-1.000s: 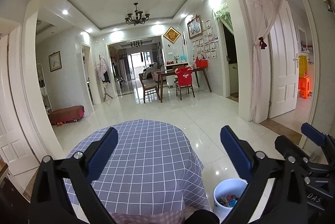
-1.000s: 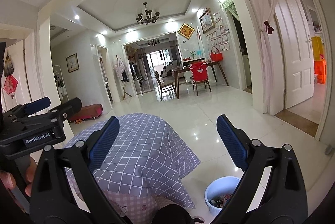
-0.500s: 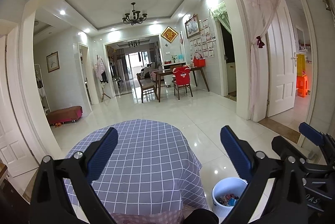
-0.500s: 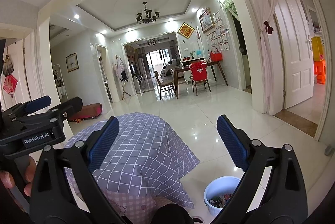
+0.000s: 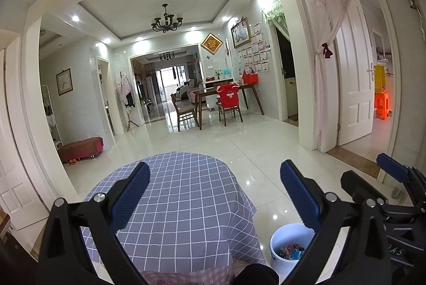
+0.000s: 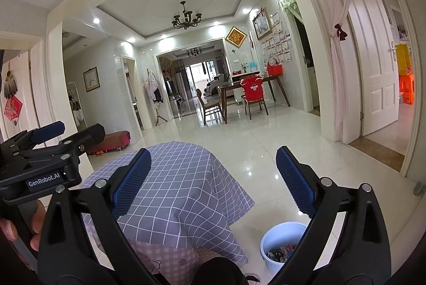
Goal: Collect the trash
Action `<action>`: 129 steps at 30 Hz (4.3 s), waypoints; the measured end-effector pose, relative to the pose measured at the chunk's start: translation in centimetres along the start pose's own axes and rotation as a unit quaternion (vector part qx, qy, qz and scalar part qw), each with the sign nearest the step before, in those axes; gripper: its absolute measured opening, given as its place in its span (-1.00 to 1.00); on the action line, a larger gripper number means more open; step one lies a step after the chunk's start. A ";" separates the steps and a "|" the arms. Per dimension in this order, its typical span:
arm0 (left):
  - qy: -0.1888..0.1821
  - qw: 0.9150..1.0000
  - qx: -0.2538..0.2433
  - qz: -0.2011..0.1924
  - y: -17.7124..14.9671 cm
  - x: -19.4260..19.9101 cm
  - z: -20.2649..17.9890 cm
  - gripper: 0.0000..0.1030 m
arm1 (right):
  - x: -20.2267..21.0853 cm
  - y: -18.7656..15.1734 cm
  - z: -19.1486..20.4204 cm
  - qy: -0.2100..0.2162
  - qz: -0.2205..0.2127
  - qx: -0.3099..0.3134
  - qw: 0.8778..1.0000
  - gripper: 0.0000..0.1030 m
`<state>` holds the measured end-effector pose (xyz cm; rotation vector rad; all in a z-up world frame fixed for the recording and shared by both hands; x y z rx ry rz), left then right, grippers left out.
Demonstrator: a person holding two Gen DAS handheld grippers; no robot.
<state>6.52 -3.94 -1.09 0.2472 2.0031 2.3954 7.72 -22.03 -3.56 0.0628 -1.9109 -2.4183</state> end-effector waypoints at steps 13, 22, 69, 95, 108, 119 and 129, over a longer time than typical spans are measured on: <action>-0.001 1.000 -0.001 0.001 -0.1 0.0 -0.1 0.87 | 0.2 -1.4 0.0 -0.002 0.004 -0.001 1.000 0.81; -0.001 1.000 -0.001 0.000 -0.1 0.0 -0.1 0.87 | 0.1 -1.6 0.1 -0.002 0.006 -0.003 1.000 0.81; 0.013 1.000 0.001 0.001 -1.7 1.4 2.3 0.87 | 1.1 -1.9 4.1 0.009 0.015 -0.002 1.000 0.81; 0.011 1.000 -0.003 0.005 -1.4 1.8 3.0 0.87 | 2.2 -4.1 7.8 0.008 0.022 -0.013 1.000 0.82; 0.010 1.000 -0.003 0.005 -1.2 1.7 3.1 0.87 | 2.3 -4.5 8.4 0.008 0.025 -0.014 1.000 0.82; 0.011 1.000 -0.005 0.010 -2.1 1.7 3.6 0.87 | 2.2 -4.5 8.3 0.007 0.026 -0.017 0.999 0.82; 0.021 0.999 0.006 0.040 -4.8 0.3 5.4 0.87 | 2.0 -8.1 9.9 0.004 0.044 -0.021 0.999 0.82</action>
Point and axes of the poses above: each gripper's, at about its wrist camera, not at the fingertips, and x roughly against the way its jaws point, z to its left, y to its top, the point moved 8 cm from there along -x, roughly the way its jaws point, and after that the axes turned 8 degrees about -z, right-handed, at the moved point
